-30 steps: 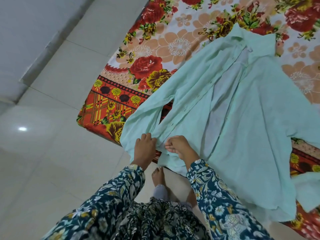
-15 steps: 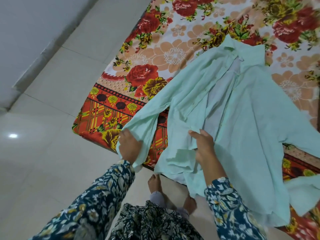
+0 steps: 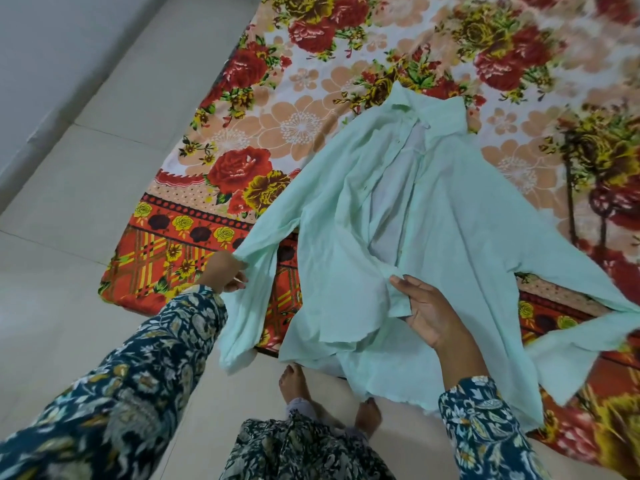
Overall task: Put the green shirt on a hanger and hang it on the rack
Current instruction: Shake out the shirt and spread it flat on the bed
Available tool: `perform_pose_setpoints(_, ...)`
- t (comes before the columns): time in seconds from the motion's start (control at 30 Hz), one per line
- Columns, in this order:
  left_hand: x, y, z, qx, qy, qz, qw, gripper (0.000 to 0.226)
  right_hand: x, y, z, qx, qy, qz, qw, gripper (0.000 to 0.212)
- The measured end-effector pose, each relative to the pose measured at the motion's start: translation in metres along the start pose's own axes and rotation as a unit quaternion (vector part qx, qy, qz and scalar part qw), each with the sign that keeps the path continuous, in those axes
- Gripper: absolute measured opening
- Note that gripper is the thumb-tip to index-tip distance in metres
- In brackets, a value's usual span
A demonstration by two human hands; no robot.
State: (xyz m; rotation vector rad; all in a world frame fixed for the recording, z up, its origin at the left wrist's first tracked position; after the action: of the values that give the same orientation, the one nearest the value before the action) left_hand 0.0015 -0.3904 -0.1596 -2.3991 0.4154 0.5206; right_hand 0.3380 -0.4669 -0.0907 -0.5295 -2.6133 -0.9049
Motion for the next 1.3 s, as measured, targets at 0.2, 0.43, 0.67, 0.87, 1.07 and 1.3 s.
perform_pose_setpoints(0.2,-0.054,-0.024,0.014,0.142,-0.264,-0.215,0.930,0.010,-0.011,0.007,-0.008,-0.006,0.017,-0.040,0.999,0.013)
perform_pose_setpoints(0.43,0.022,-0.013,-0.037,0.216,-0.078,0.263,0.937,0.058,-0.032,0.005,-0.026,0.000,0.065,-0.068,0.996,0.061)
perform_pose_setpoints(0.67,0.175,0.046,-0.145,0.274,0.031,0.459,0.845,0.098,-0.039,0.015,-0.044,-0.034,0.096,0.007,0.995,0.062)
perform_pose_setpoints(0.87,0.182,0.015,-0.138,0.277,-0.061,0.376,0.882,0.045,-0.048,0.032,-0.066,-0.081,0.121,0.063,0.987,0.064)
perform_pose_setpoints(1.07,0.120,0.001,-0.132,0.308,-0.142,0.140,0.930,0.023,-0.063,0.038,-0.085,-0.101,0.106,0.020,0.989,0.062)
perform_pose_setpoints(1.3,0.000,-0.012,-0.119,0.426,-0.203,0.324,0.820,0.044,-0.065,0.017,-0.086,0.052,0.020,-0.307,0.950,0.065)
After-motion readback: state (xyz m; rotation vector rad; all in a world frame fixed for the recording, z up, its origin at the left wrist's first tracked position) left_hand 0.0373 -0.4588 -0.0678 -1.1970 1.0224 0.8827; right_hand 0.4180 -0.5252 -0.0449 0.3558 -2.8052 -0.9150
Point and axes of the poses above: each hand's wrist, its own z-axis towards the middle knuckle, its own x-axis out of the palm, y = z × x, the point moved 2 cm from there along z, towards the middle knuckle, and after that the axes turned 6 degrees about x, right-handed, at the moved point
